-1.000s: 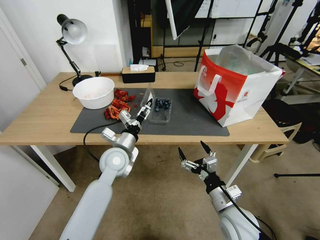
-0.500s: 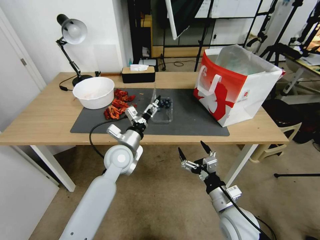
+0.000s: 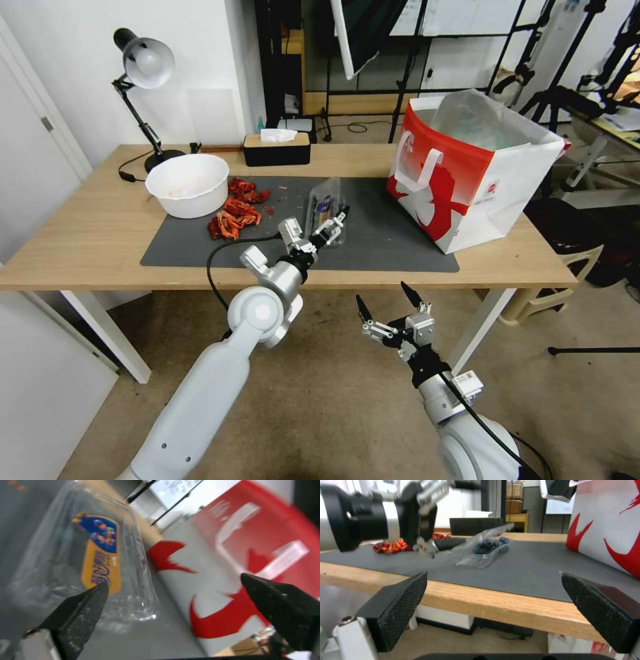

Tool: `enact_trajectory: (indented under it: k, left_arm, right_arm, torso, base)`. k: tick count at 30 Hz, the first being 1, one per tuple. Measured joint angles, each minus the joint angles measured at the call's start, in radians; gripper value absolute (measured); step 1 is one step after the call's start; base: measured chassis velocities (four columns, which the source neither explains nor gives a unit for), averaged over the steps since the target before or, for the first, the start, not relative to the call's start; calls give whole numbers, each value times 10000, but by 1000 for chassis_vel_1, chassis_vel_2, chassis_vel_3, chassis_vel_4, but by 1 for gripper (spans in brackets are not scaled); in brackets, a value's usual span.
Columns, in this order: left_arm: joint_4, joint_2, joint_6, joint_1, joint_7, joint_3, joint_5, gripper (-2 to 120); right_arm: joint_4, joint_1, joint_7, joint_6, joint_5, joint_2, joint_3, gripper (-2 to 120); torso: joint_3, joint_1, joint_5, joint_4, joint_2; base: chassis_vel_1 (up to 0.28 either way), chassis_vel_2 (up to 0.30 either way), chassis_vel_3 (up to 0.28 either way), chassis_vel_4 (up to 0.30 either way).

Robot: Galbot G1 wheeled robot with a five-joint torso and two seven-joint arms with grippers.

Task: Close the takeout container lid, then place the container into the takeout bag.

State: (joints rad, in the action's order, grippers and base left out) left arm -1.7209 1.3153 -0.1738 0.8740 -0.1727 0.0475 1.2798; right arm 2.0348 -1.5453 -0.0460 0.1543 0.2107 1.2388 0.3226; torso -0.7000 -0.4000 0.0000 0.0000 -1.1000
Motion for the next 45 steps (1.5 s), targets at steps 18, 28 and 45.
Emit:
enact_trajectory:
  k: [18, 28, 45]
  left_arm:
    - [-64, -25, -128, -94, -1165, -76, -6, 41]
    - [68, -18, -99, -218, -1285, -66, -5, 3]
    - [143, -57, -62, -269, -1399, -48, 4, 0]
  right_arm:
    - [128, 129, -43, -139, 395, -37, 157, 100]
    - [155, 213, -71, -182, 506, -39, 152, 100]
    - [578, 1207, 60, -1799, 3781, -44, 522, 100]
  torso:
    - [0, 0, 0, 0, 0]
    - [0, 0, 0, 0, 0]
    - [-1, 0, -1, 0, 0]
  base:
    - [0, 0, 0, 0]
    - [0, 0, 0, 0]
    - [0, 0, 0, 0]
